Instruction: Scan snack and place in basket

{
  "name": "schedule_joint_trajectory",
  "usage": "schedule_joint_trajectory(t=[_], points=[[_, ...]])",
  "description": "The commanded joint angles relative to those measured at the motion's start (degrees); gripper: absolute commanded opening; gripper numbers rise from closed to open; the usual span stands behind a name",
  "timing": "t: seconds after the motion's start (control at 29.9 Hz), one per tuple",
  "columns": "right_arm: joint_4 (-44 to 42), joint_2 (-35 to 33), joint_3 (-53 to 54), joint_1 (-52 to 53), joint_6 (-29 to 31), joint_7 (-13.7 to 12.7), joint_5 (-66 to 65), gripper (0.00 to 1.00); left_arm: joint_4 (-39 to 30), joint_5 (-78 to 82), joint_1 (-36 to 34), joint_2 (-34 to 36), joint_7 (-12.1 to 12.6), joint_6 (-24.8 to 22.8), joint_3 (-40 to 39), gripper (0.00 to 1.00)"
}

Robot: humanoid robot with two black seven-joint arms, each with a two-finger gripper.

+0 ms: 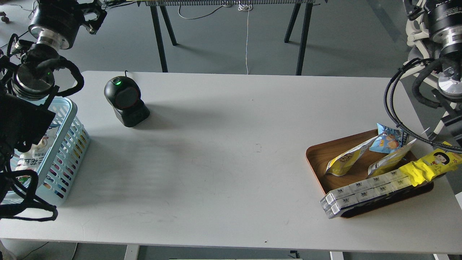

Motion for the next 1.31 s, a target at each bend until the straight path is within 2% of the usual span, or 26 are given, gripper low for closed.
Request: schedule_joint_trajectory(t=[0.0, 0.2, 0.33, 0.44, 0.57, 0.67, 0.74, 0.94, 1.27], points=[[0.1, -1.2, -8.6, 6.3, 0.4, 0.1, -1.6, 0.99, -0.4, 0.0, -0.2, -0.2, -0.1, 0.0, -0.1, 1.00], [3.2, -2.7, -25.7, 16.7, 2.4, 2.0, -8.0, 0.99, -5.0, -0.1, 0.7, 0.1, -0.1, 0.0, 0.0, 1.00], [8.2, -4.2, -32.9, 22.0, 2.4, 2.3, -15.5, 0.99, -6.8, -0.1, 1.2, -0.2, 0.0, 0.0, 0.0, 1.00], [10.9, -3.6, -43.1, 28.0, 1.8, 2.3, -22.9, 0.99, -9.0, -0.1, 2.9, -0.4, 0.0, 0.0, 0.1, 1.00], [15.2, -1.6, -57.5, 37.2, 1.5, 2.3, -25.8, 0.99, -10.3, -0.1, 4.0, -0.5, 0.0, 0.0, 0.1, 1.00], [21.1, -1.7, -61.6, 41.4, 1.3, 2.3, -27.9, 0.99, -10.3, 0.0, 4.0, -0.3, -0.2, 0.0, 0.0, 1.00], [25.3, -2.0, -62.4, 43.7, 0.6, 2.3, -33.3, 0.99, -10.4, 0.0, 4.1, 0.0, -0.3, 0.0, 0.0, 1.00], [38.9, -4.3, -68.0, 49.2, -4.8, 2.3, -61.4, 0.99, -10.4, 0.1, 4.7, 0.9, -0.4, 0.0, -0.4, 1.00], [53.1, -4.8, -82.1, 58.6, -13.8, 2.3, -95.2, 0.99, -10.4, 0.1, 4.8, 2.5, -0.5, 0.0, -0.9, 1.00]])
